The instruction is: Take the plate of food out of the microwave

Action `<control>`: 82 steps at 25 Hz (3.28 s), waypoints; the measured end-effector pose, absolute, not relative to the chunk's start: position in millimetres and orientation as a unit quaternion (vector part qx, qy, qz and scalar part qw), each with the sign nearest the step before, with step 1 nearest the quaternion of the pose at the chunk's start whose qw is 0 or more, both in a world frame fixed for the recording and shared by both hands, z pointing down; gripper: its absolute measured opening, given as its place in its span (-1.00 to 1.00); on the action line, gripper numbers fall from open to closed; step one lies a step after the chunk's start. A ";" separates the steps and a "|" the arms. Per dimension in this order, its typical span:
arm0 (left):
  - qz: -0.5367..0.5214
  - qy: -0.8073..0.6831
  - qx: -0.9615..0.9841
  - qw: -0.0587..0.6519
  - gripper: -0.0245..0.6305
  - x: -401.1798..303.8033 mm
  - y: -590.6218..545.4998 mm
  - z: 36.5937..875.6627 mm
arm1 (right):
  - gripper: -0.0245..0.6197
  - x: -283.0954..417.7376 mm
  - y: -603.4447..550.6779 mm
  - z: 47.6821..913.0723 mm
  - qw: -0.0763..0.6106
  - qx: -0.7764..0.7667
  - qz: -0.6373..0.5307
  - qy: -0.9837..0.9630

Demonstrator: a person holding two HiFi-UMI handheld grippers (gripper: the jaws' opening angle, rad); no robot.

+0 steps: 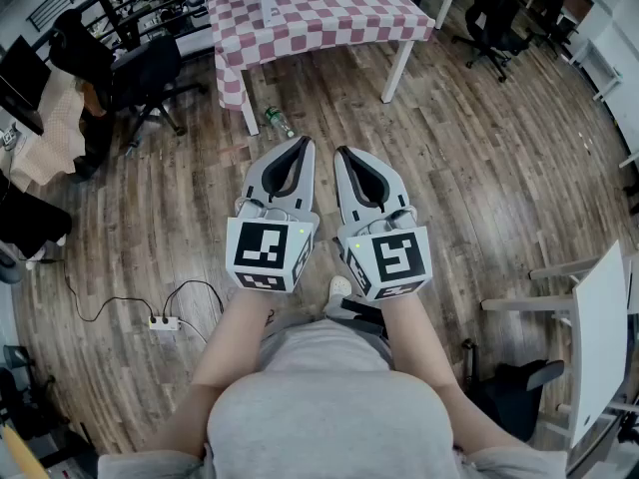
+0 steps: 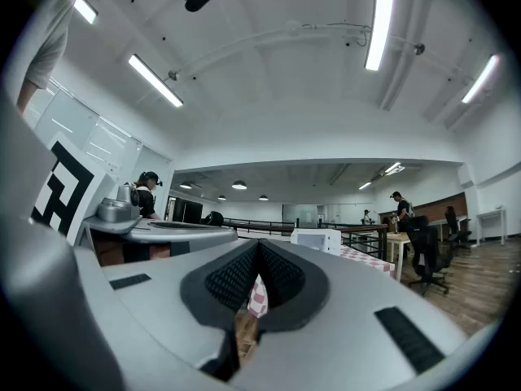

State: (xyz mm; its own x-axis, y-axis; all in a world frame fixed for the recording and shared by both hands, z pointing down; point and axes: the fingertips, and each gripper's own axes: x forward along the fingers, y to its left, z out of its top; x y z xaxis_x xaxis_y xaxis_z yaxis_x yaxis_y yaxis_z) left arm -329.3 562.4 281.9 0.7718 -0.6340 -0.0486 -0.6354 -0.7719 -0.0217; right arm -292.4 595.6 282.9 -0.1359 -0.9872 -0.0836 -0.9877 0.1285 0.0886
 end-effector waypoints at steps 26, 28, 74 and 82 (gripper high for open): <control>0.031 0.335 -0.942 -0.004 -0.92 -235.0 492.0 287.1 | -0.85 -203.6 518.3 285.6 0.004 -0.621 0.051 0.782; 0.033 0.342 -0.939 -0.006 -0.92 -227.8 487.0 287.6 | -0.85 -194.9 514.0 286.2 0.002 -0.617 0.051 0.785; 0.035 0.347 -0.937 -0.019 -0.92 -142.9 212.6 294.3 | -0.85 -107.2 249.2 288.9 -0.009 -0.623 0.050 0.780; 0.034 0.330 -0.943 -0.015 -0.92 -128.3 150.5 291.8 | -0.85 -97.3 188.2 287.1 -0.012 -0.633 0.051 0.772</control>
